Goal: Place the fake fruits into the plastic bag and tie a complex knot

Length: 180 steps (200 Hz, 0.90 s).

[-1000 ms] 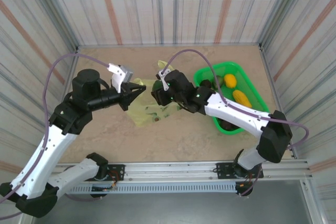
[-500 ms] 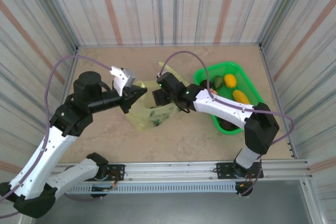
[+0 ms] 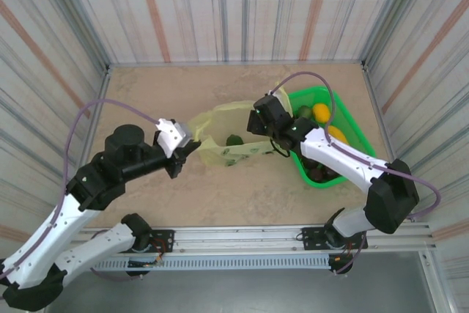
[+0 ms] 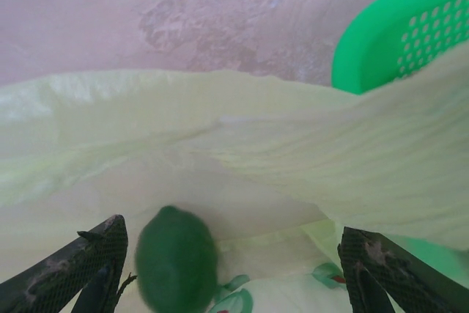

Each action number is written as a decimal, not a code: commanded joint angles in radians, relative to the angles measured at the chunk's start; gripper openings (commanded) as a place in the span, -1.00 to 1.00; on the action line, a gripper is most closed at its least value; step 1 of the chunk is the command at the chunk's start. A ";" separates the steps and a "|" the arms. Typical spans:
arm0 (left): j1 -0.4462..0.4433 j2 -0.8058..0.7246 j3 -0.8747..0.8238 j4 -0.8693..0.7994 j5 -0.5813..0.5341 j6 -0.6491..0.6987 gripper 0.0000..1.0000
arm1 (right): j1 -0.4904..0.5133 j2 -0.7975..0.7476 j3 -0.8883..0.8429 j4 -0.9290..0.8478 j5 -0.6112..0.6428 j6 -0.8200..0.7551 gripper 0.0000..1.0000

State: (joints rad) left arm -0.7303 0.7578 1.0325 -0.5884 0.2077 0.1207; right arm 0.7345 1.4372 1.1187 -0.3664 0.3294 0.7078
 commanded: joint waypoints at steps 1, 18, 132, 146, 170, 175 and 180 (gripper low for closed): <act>0.048 0.078 -0.001 -0.040 0.014 -0.129 -1.00 | 0.016 -0.028 -0.011 0.064 -0.081 0.009 0.55; 0.104 0.126 -0.011 -0.015 0.174 -0.235 -1.00 | 0.028 -0.047 -0.010 0.074 -0.093 -0.014 0.55; 0.172 0.188 0.002 0.106 0.225 -0.354 -1.00 | 0.092 -0.234 -0.016 0.182 -0.428 -0.192 0.56; 0.192 0.198 0.026 0.113 0.226 -0.364 -1.00 | 0.091 -0.258 -0.006 0.156 -0.463 -0.203 0.55; 0.199 0.222 0.078 0.131 0.234 -0.374 -1.00 | 0.088 -0.305 -0.006 0.151 -0.580 -0.244 0.55; 0.199 0.229 0.089 0.133 0.241 -0.376 -1.00 | 0.088 -0.319 -0.009 0.154 -0.612 -0.252 0.55; 0.199 0.235 0.101 0.133 0.248 -0.380 -1.00 | 0.087 -0.331 -0.011 0.157 -0.639 -0.257 0.55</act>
State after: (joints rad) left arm -0.5358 0.9730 1.0626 -0.4938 0.4366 -0.2356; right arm 0.8196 1.1549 1.1088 -0.2089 -0.1398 0.5186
